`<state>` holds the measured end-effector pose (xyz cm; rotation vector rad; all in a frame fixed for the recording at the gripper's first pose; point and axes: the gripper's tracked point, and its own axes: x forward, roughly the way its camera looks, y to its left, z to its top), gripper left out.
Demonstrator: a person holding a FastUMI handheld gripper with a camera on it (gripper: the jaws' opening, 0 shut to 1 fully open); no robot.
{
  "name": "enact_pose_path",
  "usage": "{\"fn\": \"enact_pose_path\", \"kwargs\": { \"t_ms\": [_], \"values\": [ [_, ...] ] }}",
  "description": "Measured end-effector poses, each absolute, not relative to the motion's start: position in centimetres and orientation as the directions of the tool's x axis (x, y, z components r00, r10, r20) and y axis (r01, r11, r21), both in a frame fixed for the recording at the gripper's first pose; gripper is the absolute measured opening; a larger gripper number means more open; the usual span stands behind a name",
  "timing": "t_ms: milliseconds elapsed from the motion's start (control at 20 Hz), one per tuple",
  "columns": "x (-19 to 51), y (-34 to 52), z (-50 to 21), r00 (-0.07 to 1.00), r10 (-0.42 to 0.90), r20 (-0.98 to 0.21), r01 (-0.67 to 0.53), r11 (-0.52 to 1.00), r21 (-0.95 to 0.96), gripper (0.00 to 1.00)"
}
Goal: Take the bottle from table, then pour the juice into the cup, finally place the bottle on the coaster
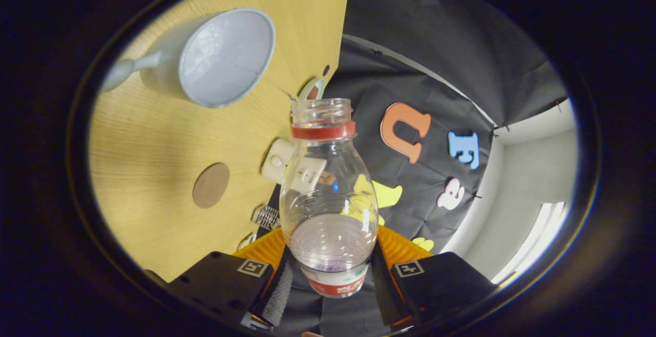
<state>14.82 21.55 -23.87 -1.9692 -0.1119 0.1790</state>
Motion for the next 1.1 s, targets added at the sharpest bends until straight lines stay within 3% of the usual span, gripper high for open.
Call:
{"fn": "enact_pose_path", "kwargs": {
  "t_ms": [850, 1100],
  "values": [
    [14.6, 21.7, -24.1, 0.985, 0.148, -0.086, -0.029, -0.352, -0.936, 0.75],
    [14.4, 21.6, -25.3, 0.982, 0.127, -0.141, -0.103, -0.265, -0.959, 0.75]
  ]
}}
